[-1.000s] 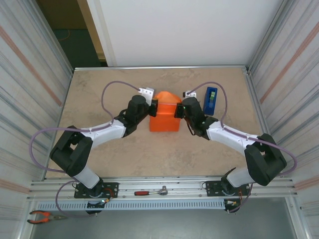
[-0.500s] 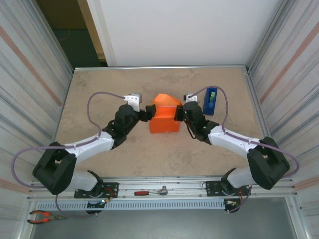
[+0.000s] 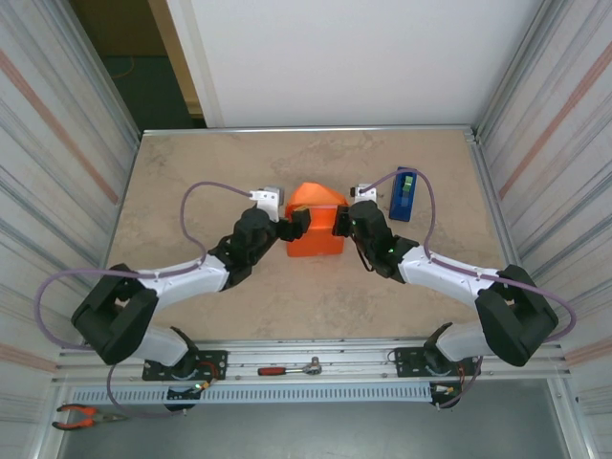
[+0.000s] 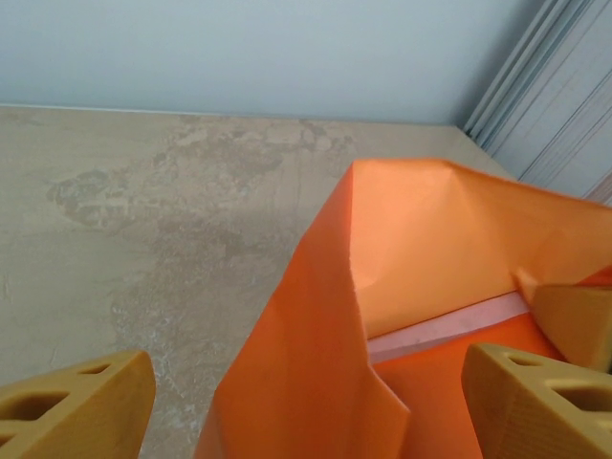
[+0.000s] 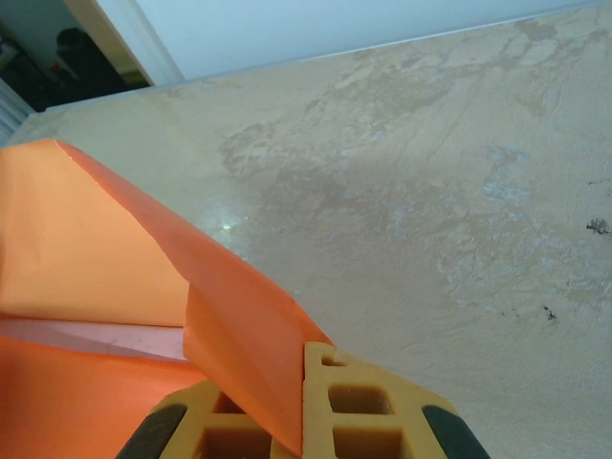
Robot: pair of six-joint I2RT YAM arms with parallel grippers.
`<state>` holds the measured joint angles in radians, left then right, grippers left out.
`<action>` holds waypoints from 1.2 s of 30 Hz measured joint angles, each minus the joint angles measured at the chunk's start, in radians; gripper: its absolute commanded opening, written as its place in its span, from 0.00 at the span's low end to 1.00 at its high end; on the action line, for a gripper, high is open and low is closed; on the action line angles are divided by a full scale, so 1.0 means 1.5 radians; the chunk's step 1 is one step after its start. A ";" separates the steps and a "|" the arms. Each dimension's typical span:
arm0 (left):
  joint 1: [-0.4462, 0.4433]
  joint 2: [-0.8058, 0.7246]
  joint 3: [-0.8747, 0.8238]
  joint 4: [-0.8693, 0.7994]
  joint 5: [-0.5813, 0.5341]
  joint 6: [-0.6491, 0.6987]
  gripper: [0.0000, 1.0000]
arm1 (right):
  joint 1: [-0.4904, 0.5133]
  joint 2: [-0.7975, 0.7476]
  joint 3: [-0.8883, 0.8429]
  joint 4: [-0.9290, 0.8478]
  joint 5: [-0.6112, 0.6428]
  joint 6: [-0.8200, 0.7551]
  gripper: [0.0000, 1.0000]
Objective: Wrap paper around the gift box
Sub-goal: Fold the wrapping paper for the gift box.
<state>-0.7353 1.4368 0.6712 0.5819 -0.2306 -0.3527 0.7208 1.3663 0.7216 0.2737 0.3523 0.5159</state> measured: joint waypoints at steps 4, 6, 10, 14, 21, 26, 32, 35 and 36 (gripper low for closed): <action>-0.008 0.047 0.025 -0.001 -0.038 0.009 0.80 | 0.000 0.000 0.000 0.000 0.000 0.000 0.00; -0.009 0.063 0.031 0.005 -0.059 0.009 0.75 | 0.000 0.000 0.002 -0.003 0.000 0.000 0.00; -0.014 0.074 0.041 0.010 -0.094 0.010 0.68 | -0.006 -0.001 0.020 -0.039 -0.016 0.003 0.39; -0.016 0.075 0.040 0.014 -0.114 0.007 0.63 | -0.029 -0.032 0.025 -0.108 -0.071 0.008 0.67; -0.018 0.076 0.039 0.022 -0.121 0.005 0.59 | -0.047 -0.088 0.039 -0.151 -0.084 0.003 0.74; -0.021 0.082 0.040 0.033 -0.119 0.005 0.55 | -0.044 -0.062 0.040 -0.130 -0.084 -0.002 0.73; -0.022 0.091 0.047 0.037 -0.116 0.005 0.44 | -0.018 0.024 0.038 -0.053 -0.035 -0.019 0.58; -0.018 0.095 0.051 0.039 -0.121 0.002 0.27 | 0.005 0.046 0.038 -0.007 0.010 -0.036 0.40; -0.016 0.095 0.052 0.042 -0.121 0.002 0.23 | 0.013 0.053 0.038 0.006 0.027 -0.041 0.35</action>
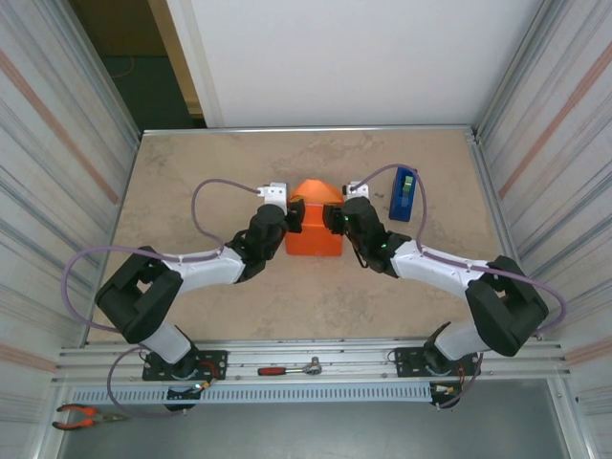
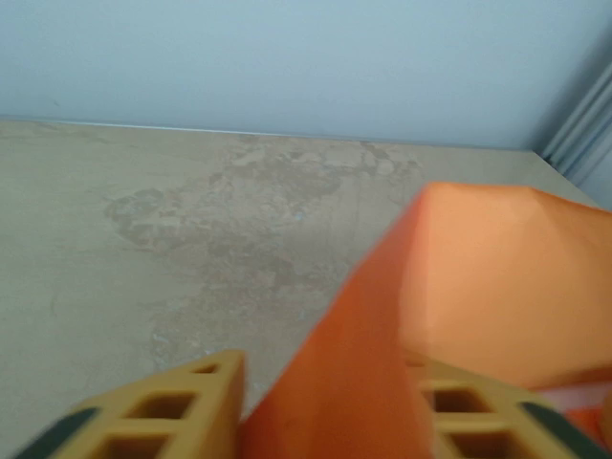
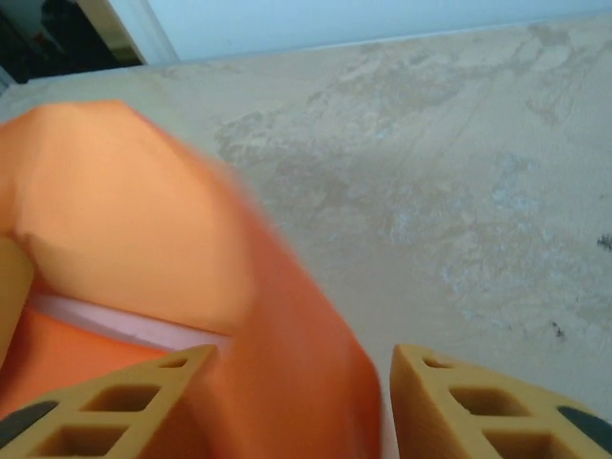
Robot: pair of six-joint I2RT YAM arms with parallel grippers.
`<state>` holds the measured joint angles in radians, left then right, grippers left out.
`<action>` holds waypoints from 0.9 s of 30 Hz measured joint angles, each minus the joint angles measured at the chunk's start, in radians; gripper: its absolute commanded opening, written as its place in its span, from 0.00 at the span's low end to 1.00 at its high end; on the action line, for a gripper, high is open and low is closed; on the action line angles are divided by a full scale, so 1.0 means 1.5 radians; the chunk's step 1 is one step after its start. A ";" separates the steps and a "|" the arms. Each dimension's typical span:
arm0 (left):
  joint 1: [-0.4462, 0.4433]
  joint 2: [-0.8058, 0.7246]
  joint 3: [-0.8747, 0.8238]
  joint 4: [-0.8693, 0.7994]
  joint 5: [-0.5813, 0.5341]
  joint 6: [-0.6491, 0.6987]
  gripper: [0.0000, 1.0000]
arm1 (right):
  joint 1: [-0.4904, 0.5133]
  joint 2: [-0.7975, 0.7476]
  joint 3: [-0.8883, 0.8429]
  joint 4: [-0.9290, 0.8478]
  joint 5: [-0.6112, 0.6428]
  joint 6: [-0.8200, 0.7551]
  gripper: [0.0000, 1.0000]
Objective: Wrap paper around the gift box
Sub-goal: Fold the wrapping paper for the gift box.
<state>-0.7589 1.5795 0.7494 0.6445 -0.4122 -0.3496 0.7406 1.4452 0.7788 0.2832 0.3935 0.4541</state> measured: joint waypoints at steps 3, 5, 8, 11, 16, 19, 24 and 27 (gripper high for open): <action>0.001 0.000 0.002 0.000 -0.008 0.003 0.11 | 0.009 0.014 0.000 0.024 0.053 -0.005 0.20; 0.001 0.000 0.002 0.002 -0.014 0.004 0.05 | 0.009 0.019 0.000 0.035 0.076 -0.003 0.09; 0.000 0.000 0.002 0.005 -0.019 0.008 0.00 | 0.019 0.023 -0.001 0.042 0.101 -0.011 0.01; -0.004 0.001 -0.003 0.013 -0.026 0.008 0.00 | 0.026 0.022 -0.008 0.054 0.131 -0.013 0.00; -0.014 -0.002 -0.026 0.049 -0.036 0.002 0.00 | 0.043 0.019 -0.029 0.081 0.163 -0.004 0.00; -0.015 -0.001 -0.028 0.058 -0.038 0.003 0.00 | 0.045 0.020 -0.033 0.090 0.169 0.006 0.00; -0.006 0.011 -0.004 0.042 -0.034 0.013 0.00 | 0.038 0.028 -0.011 0.066 0.167 0.006 0.00; 0.005 0.018 0.023 0.006 -0.020 0.026 0.00 | 0.021 0.032 0.017 0.023 0.135 0.006 0.00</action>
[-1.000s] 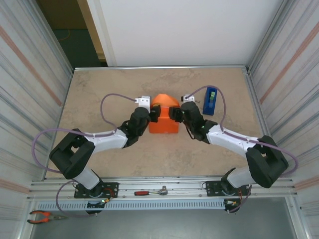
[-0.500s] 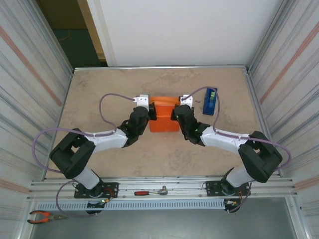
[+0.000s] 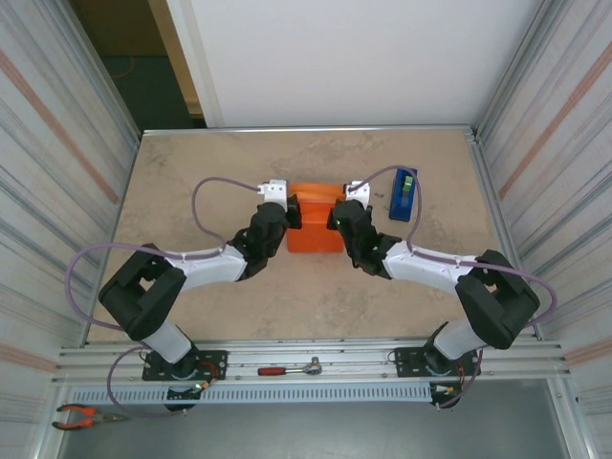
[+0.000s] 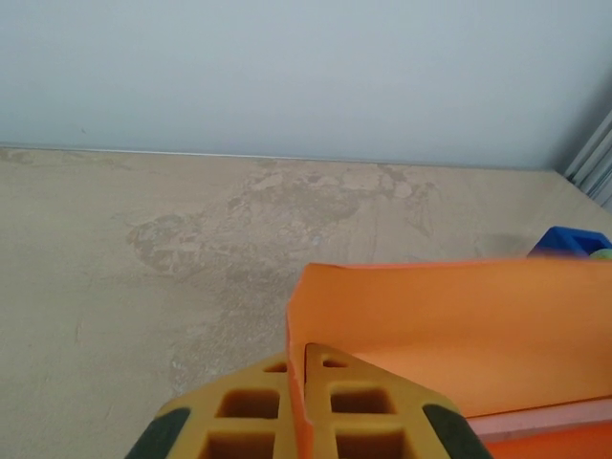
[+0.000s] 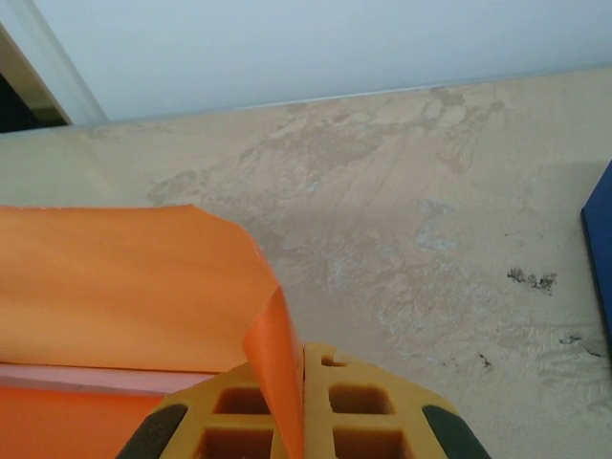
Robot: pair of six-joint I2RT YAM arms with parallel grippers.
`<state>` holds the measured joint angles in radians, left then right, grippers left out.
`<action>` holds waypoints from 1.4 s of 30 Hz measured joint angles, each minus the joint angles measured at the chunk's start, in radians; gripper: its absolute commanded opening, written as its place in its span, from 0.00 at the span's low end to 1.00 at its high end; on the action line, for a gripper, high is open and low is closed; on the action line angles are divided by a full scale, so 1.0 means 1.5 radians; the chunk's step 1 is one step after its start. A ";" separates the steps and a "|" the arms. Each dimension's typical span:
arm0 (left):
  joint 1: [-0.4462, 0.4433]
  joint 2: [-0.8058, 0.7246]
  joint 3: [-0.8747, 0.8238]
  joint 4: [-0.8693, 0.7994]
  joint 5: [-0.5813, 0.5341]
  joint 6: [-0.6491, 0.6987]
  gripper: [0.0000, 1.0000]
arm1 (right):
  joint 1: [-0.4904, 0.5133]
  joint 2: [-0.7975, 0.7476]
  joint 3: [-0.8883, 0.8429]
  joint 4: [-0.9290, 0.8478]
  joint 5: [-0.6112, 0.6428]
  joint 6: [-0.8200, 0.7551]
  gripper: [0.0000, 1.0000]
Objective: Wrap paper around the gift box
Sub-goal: Fold the wrapping paper for the gift box.
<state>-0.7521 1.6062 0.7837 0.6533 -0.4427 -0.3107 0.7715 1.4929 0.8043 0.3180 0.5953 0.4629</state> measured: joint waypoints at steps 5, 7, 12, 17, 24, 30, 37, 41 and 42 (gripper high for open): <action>0.016 0.004 0.038 -0.066 0.029 0.028 0.00 | -0.026 0.004 0.046 -0.078 -0.065 -0.003 0.00; 0.019 0.004 0.048 -0.086 0.039 0.037 0.00 | -0.033 0.004 0.059 -0.102 -0.082 -0.004 0.00; 0.021 0.000 0.057 -0.114 0.058 0.052 0.00 | -0.042 -0.004 0.075 -0.135 -0.105 -0.008 0.00; 0.021 -0.003 0.057 -0.124 0.069 0.055 0.00 | -0.043 -0.014 0.076 -0.142 -0.112 -0.008 0.00; 0.020 -0.006 0.037 -0.088 0.075 0.036 0.00 | -0.043 -0.017 0.042 -0.110 -0.112 0.004 0.00; 0.016 -0.010 0.021 -0.063 0.076 0.020 0.00 | -0.043 -0.033 0.001 -0.060 -0.115 0.035 0.00; 0.015 -0.012 0.021 -0.064 0.080 0.016 0.31 | -0.043 -0.035 -0.003 -0.053 -0.118 0.043 0.00; 0.008 -0.016 0.021 -0.071 0.084 0.014 0.51 | -0.043 -0.035 -0.003 -0.053 -0.127 0.048 0.00; 0.008 -0.017 0.021 -0.073 0.086 0.012 0.54 | -0.043 -0.035 -0.003 -0.052 -0.131 0.049 0.00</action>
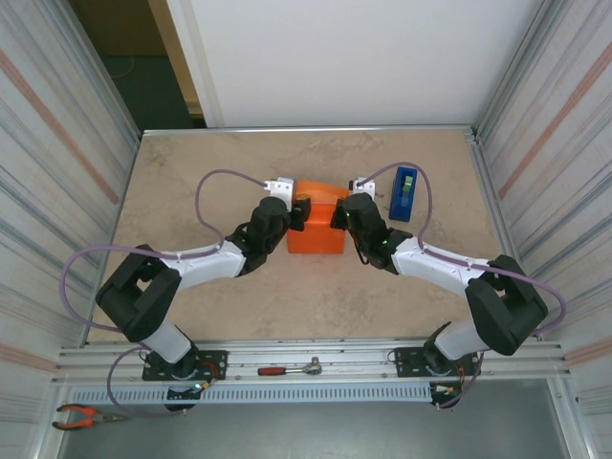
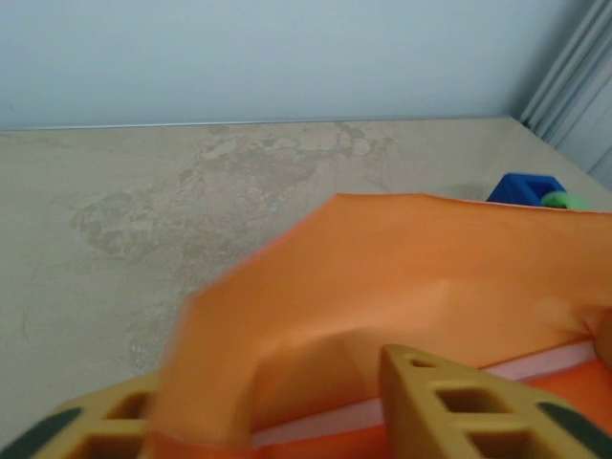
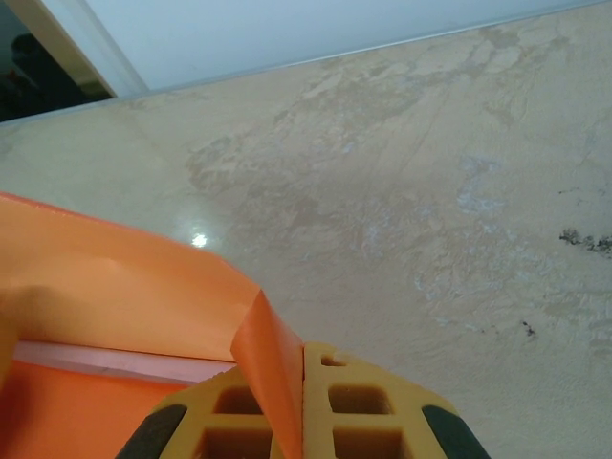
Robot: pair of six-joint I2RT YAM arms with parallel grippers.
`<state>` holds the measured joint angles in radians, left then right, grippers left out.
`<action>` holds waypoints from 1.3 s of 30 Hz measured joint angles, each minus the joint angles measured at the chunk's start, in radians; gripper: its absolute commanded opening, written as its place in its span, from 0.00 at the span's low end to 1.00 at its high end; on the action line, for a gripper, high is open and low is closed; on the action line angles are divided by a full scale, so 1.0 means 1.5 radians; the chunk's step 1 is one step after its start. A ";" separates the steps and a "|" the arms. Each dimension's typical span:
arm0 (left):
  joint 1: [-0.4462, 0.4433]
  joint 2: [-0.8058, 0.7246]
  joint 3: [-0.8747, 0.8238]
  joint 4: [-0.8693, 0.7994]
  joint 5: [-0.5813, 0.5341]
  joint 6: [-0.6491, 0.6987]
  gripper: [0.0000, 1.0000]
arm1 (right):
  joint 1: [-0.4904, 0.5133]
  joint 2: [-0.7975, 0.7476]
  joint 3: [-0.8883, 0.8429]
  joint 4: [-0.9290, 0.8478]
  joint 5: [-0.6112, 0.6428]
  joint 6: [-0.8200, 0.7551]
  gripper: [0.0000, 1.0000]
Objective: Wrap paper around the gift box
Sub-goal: Fold the wrapping paper for the gift box.
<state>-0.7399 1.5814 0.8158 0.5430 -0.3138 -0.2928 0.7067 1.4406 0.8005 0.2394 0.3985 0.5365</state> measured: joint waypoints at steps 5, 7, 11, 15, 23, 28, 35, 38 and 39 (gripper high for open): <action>0.012 -0.021 -0.012 -0.014 0.000 -0.002 0.68 | 0.001 0.000 0.001 0.000 -0.007 0.002 0.00; 0.022 -0.034 -0.020 -0.016 0.000 -0.003 0.71 | 0.001 0.000 0.001 0.000 -0.007 0.002 0.00; 0.031 -0.054 -0.025 -0.016 0.000 -0.003 0.71 | 0.001 0.000 0.001 0.000 -0.007 0.002 0.00; 0.031 -0.054 -0.024 -0.018 0.007 -0.001 0.37 | 0.001 0.000 0.001 0.000 -0.008 0.002 0.00; 0.031 -0.041 -0.009 -0.021 0.030 0.007 0.39 | 0.002 0.003 0.005 -0.003 -0.012 0.003 0.00; 0.040 -0.058 -0.004 -0.035 0.030 0.006 0.73 | 0.006 0.006 0.009 -0.004 -0.027 0.003 0.00; 0.104 -0.168 -0.019 -0.041 0.034 -0.018 0.77 | 0.006 0.008 0.015 -0.010 -0.032 0.003 0.00; 0.107 -0.217 -0.043 -0.042 0.035 -0.023 0.77 | 0.006 0.009 0.015 -0.010 -0.032 0.004 0.00; 0.105 -0.225 -0.051 -0.043 0.035 -0.025 0.77 | 0.006 0.009 0.015 -0.010 -0.032 0.003 0.00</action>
<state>-0.5827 1.2434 0.7399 0.4778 -0.2607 -0.3309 0.7158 1.4544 0.8230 0.2237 0.3500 0.5415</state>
